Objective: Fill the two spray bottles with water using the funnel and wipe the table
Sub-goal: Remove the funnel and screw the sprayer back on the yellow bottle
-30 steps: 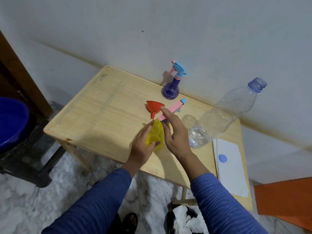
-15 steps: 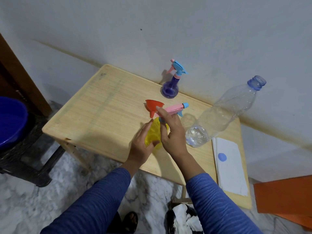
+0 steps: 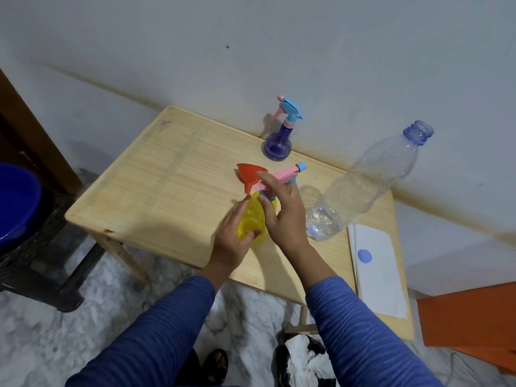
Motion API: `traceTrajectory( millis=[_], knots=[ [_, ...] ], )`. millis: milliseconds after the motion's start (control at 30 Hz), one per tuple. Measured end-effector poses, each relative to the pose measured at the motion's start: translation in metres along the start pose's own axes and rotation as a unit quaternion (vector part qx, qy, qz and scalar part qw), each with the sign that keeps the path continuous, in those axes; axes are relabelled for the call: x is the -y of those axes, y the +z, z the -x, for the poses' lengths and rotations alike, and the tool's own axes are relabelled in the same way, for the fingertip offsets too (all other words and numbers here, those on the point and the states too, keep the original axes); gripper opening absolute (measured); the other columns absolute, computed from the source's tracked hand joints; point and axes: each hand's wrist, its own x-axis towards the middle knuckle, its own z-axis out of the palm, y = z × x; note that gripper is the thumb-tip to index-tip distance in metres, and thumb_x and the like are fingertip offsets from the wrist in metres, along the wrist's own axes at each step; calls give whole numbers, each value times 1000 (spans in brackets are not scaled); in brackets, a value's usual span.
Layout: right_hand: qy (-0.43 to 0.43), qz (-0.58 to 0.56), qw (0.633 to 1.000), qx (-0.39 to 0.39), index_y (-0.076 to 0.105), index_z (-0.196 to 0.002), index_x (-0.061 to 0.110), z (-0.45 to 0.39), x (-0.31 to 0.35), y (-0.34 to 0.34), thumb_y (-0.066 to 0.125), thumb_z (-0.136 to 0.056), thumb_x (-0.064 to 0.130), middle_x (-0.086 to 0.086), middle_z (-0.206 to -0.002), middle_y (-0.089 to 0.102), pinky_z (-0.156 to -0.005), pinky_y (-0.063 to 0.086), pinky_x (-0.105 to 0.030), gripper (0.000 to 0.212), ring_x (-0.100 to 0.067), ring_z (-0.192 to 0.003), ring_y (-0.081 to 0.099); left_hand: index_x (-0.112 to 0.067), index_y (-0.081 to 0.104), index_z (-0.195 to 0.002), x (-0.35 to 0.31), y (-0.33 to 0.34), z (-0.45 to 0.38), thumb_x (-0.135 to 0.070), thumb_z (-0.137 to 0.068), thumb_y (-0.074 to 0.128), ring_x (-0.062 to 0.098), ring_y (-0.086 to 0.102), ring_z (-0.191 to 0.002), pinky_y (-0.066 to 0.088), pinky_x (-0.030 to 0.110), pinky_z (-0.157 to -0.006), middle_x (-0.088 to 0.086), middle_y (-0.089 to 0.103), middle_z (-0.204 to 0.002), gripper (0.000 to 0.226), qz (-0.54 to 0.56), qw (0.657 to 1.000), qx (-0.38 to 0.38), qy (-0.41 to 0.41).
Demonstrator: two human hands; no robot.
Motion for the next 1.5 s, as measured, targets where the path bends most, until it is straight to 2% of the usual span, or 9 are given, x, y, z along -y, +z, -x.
traceTrajectory(
  millis=[167,400,567,800,1033,1200,1333,1433,1500],
  knots=[
    [-3,-9,1000,13,43,-133,36,0,1,-4,63,-87,14,-6,-106,50,-85,31,2,55,19,-96,42,-21,33,-138,-1,-1,-1,-31,-76,64,-5,32,-130,28,17,-108,-13,36,-140,70,1,1000,3,6],
    [20,5,999,-46,53,-126,32,-1,1,6,62,-84,6,-6,-101,54,-80,32,2,50,-10,-90,49,-16,36,-139,-4,-1,-1,-37,-76,58,2,36,-129,32,24,-108,-11,37,-139,70,-3,1000,2,7],
    [4,-14,1000,-18,37,-136,36,2,1,3,61,-87,9,-8,-107,57,-82,31,2,61,-10,-93,53,-10,40,-138,-4,-1,-2,-37,-75,58,0,36,-129,31,21,-108,-9,38,-139,72,-13,1000,2,3],
    [14,8,999,-46,39,-138,33,-1,0,7,60,-87,7,-1,-107,60,-81,33,-1,61,-13,-92,53,-11,40,-138,-6,-2,-3,-36,-75,59,0,37,-127,30,15,-107,-9,39,-138,70,-6,1000,1,5],
    [97,35,974,-202,18,-140,36,7,5,16,81,-68,34,-9,-119,37,-91,25,-3,96,-10,-108,35,2,45,-132,-13,0,-4,-33,-73,55,11,42,-123,27,9,-105,-1,42,-132,70,-28,1000,-11,7],
    [119,1,982,-146,8,-143,38,-8,8,19,78,-72,25,-3,-136,36,-96,27,-18,100,-8,-123,30,-4,45,-134,-15,2,-2,-32,-72,62,9,43,-126,30,13,-105,-7,41,-133,71,-22,999,-14,-21],
    [113,-51,986,-113,7,-148,26,-21,5,11,64,-84,13,24,-127,29,-84,34,-1,87,21,-110,31,-22,40,-140,-18,-3,4,-25,-73,64,9,39,-131,33,26,-107,-15,39,-139,71,3,998,31,-59],
    [117,-69,987,-81,8,-147,31,-32,7,3,47,-94,21,14,-130,47,-81,41,-12,66,1,-105,52,-23,39,-140,-11,-21,6,-44,-82,51,5,39,-126,31,22,-103,-14,41,-136,63,-24,996,48,-70],
    [120,-101,987,-39,13,-143,38,-36,8,-1,45,-97,23,12,-116,56,-83,43,-16,58,-1,-95,55,-12,46,-135,7,-38,5,-53,-84,39,17,46,-124,33,28,-102,0,50,-135,65,-99,991,37,-85]
  ],
)
